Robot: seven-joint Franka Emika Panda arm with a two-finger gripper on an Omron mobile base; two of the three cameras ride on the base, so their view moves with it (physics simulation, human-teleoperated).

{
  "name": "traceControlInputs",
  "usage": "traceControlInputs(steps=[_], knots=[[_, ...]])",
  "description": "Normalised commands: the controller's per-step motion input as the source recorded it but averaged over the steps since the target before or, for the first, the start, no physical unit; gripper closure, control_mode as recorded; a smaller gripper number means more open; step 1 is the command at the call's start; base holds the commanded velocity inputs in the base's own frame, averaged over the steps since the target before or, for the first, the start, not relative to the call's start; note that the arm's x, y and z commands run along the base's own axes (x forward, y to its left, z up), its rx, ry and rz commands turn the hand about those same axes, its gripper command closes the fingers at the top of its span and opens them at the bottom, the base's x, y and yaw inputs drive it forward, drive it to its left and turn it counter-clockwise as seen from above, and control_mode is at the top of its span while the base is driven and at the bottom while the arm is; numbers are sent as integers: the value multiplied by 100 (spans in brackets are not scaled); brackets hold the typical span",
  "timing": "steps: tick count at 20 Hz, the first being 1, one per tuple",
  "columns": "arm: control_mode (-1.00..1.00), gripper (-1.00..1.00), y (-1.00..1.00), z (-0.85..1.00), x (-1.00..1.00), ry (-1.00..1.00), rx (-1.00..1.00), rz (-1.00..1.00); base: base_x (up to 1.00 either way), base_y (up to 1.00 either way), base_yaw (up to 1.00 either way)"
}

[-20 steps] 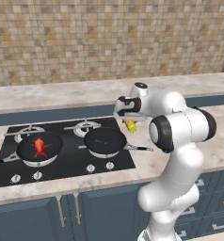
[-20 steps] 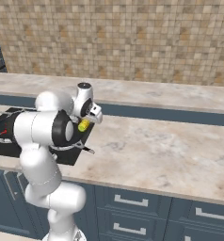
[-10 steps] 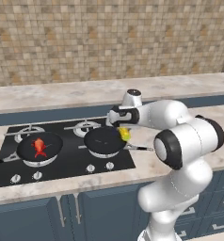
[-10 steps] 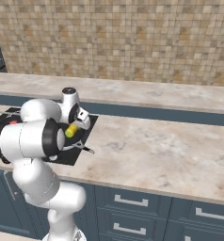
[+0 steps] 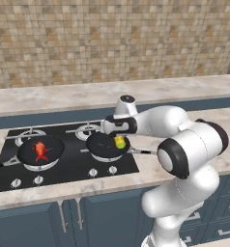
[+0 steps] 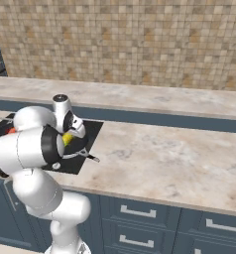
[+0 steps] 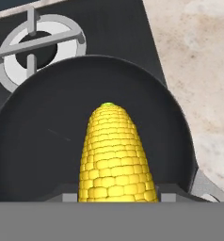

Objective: Place both pans onto different burners. Then place the corn and the fish on different pans.

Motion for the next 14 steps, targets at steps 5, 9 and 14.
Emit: traceControlInputs(steps=[5,9,14], knots=[[-100,100,23,-10,11,0,0,0,0,0,0],[-100,100,10,-16,9,0,-1,0,0,0,0],[-100,100,8,-18,11,0,-3,0,0,0,0]])
